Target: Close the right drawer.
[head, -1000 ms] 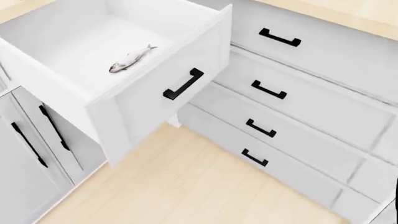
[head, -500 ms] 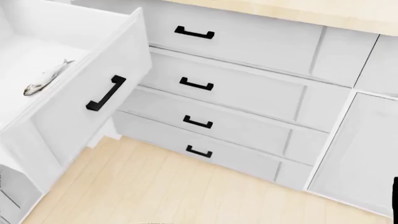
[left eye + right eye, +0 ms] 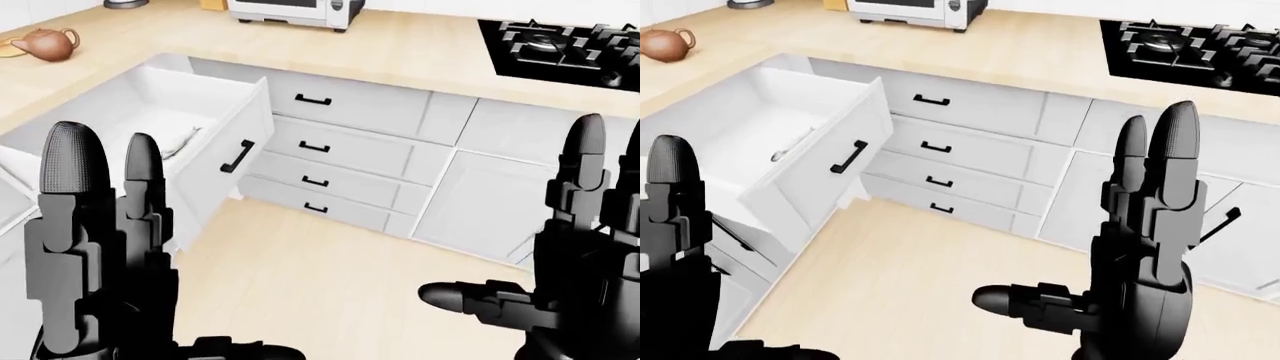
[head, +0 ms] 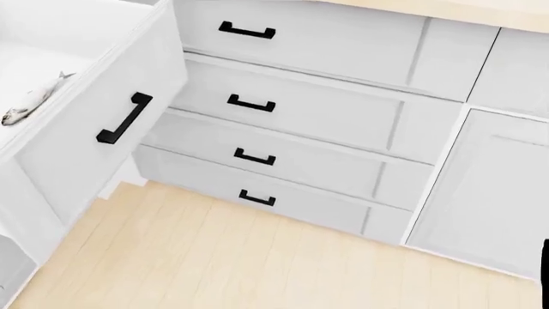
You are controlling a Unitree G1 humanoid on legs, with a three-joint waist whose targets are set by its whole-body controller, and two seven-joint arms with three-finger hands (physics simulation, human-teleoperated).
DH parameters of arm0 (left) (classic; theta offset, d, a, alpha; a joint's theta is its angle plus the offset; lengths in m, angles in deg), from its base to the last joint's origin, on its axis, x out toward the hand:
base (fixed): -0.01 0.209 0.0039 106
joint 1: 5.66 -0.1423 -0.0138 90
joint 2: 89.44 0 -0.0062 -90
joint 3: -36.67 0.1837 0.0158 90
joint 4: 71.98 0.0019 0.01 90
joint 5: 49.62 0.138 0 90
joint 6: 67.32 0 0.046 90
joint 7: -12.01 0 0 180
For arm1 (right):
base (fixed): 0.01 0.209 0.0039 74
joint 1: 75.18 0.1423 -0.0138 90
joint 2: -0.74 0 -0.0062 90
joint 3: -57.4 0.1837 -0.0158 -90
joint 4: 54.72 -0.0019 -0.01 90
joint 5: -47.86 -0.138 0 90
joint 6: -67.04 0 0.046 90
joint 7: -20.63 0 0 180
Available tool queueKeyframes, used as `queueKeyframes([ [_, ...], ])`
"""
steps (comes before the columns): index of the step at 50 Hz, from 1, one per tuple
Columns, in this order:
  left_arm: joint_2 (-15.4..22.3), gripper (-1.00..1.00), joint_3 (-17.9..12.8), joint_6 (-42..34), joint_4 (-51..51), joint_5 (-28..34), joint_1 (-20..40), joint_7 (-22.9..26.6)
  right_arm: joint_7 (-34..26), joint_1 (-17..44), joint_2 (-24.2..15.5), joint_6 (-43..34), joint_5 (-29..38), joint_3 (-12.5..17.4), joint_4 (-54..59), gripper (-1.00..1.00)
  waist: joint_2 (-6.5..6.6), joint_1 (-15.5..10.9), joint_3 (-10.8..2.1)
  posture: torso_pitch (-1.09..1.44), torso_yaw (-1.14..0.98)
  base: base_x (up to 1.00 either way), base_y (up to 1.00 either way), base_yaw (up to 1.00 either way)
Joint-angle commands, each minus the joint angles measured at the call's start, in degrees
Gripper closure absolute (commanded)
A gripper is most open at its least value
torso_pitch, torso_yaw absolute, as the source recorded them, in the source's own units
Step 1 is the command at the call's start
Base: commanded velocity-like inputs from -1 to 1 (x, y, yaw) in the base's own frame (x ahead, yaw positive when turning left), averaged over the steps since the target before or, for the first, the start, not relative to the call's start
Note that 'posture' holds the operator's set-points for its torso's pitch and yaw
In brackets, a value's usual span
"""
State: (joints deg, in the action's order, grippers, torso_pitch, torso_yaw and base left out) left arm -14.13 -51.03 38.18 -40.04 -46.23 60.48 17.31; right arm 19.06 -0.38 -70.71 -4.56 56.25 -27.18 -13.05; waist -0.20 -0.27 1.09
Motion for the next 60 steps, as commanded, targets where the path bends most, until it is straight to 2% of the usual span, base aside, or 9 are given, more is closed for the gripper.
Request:
queueKeyframes([
  [1, 0.03, -1.0, -0.02, 0.98, -1.93, -0.13, 0.2, -0.15, 0.26, 0.37, -0.14, 1.17, 0.36, -0.18, -1.95, -1.0, -0.07, -0.01, -0.46, 0.0, 0.0, 0.0, 0.0, 0.0],
  [8, -0.11, -1.0, 0.0, 0.86, -1.93, -0.01, 0.26, 0.15, 0.15, 0.27, -0.22, 0.98, 0.04, -0.15, -1.89, -1.0, -0.76, 0.32, 0.62, 0.0, 0.0, 0.0, 0.15, 0.0],
  [14, -0.15, -1.0, 0.04, 1.04, -1.93, 0.01, 0.04, 0.21, 0.16, 0.22, -0.17, 1.0, 0.08, -0.04, -1.9, -1.0, 4.75, 0.35, 0.84, 0.0, 0.0, 0.0, 0.17, 0.0],
  [24, -0.03, -1.0, -0.1, 1.21, -1.93, -0.21, -0.1, 0.16, 0.17, 0.09, -0.1, 0.77, 0.22, -0.14, -2.26, -1.0, 0.54, 0.23, 1.82, 0.0, 0.0, 0.0, 0.15, 0.0],
  [28, -0.02, -1.0, -0.05, 1.14, -1.93, -0.14, -0.02, 0.12, 0.15, 0.12, -0.12, 0.71, 0.25, -0.18, -2.35, -1.0, -3.41, 0.37, 1.22, 0.0, 0.0, 0.0, 0.13, 0.0],
  [37, -0.03, -1.0, -0.05, 0.86, -1.93, -0.16, 0.16, 0.18, 0.13, 0.21, -0.18, 0.71, 0.2, -0.1, -2.12, -1.0, -0.2, 0.48, 2.13, 0.0, 0.0, 0.0, 0.13, 0.0],
  [41, -0.08, -1.0, -0.03, 0.73, -1.93, -0.1, 0.31, 0.25, 0.14, 0.24, -0.19, 0.87, 0.34, -0.16, -1.83, -1.0, 4.75, 0.53, 1.2, 0.0, 0.0, 0.0, 0.14, 0.0],
  [54, -0.15, -1.0, 0.04, 0.85, -1.93, -0.05, 0.21, 0.34, 0.06, 0.15, -0.19, 0.9, 0.08, -0.1, -1.78, -1.0, -3.29, 0.3, 1.32, 0.0, 0.0, 0.0, 0.13, 0.0],
  [60, -0.1, -1.0, 0.04, 1.11, -1.93, -0.08, -0.06, 0.31, 0.04, 0.09, -0.16, 0.89, 0.33, -0.09, -1.8, -1.0, -1.68, 0.59, 1.48, 0.0, 0.0, 0.0, 0.14, 0.0],
])
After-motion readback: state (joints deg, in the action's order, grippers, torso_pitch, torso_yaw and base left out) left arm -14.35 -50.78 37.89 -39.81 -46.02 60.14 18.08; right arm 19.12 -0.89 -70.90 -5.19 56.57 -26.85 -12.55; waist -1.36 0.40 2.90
